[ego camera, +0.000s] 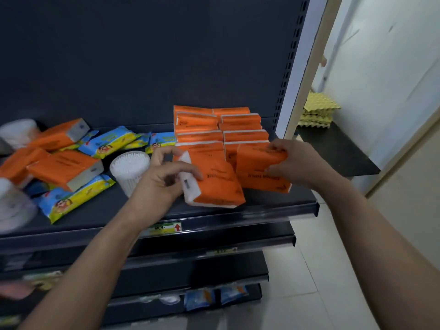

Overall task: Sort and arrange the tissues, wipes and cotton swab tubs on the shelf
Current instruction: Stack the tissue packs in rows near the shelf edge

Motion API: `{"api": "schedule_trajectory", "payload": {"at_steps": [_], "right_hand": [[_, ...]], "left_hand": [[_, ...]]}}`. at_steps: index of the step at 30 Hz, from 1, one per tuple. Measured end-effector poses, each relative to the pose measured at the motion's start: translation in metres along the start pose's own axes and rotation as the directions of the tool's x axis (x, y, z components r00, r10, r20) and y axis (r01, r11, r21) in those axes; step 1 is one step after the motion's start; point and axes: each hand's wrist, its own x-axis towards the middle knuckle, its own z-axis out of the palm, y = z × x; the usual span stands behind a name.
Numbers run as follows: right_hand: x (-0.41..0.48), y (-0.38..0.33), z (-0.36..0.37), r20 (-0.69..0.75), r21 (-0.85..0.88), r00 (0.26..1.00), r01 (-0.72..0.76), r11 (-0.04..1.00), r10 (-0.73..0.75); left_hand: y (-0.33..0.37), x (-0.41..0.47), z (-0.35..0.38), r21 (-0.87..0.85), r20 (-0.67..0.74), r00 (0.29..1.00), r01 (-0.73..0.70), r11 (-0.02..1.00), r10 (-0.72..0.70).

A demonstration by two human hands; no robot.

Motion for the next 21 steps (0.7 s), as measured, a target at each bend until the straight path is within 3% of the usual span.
{"api": "schedule_trajectory", "payload": {"at_steps": [2, 5, 7, 13, 17, 21], "right_hand": [[0.003, 0.002, 0.004, 0.026, -0.021, 1.000, -0.016, 1.000, 0.016], [0.008, 0.006, 0.009, 0.029, -0.196, 0.998, -0.041, 0.980, 0.048], [0.011, 0.007, 0.013, 0.019, -0.232, 0.999, -0.041, 0.972, 0.046], [0.026, 0.005, 0.036, -0.021, -0.158, 0.998, -0.070, 0.985, 0.067], [0.030, 0.003, 0.046, -0.133, -0.086, 0.985, -0.118, 0.989, 0.106], [0.031, -0.002, 0.047, -0.195, -0.035, 0.970, -0.158, 0.987, 0.149]], "left_hand": [[-0.004, -0.002, 0.001, -0.050, -0.013, 1.000, 0.027, 0.998, -0.027], [-0.011, -0.004, 0.002, -0.086, -0.009, 0.996, 0.091, 0.992, -0.092], [-0.014, -0.007, 0.000, -0.048, 0.016, 0.992, 0.123, 0.991, -0.122], [-0.016, -0.015, -0.012, -0.099, 0.129, 0.965, 0.241, 0.965, -0.228], [-0.021, -0.013, -0.012, -0.065, 0.062, 0.968, 0.246, 0.967, -0.242], [-0.022, -0.010, -0.015, -0.206, 0.154, 0.962, 0.253, 0.945, -0.224]]}}
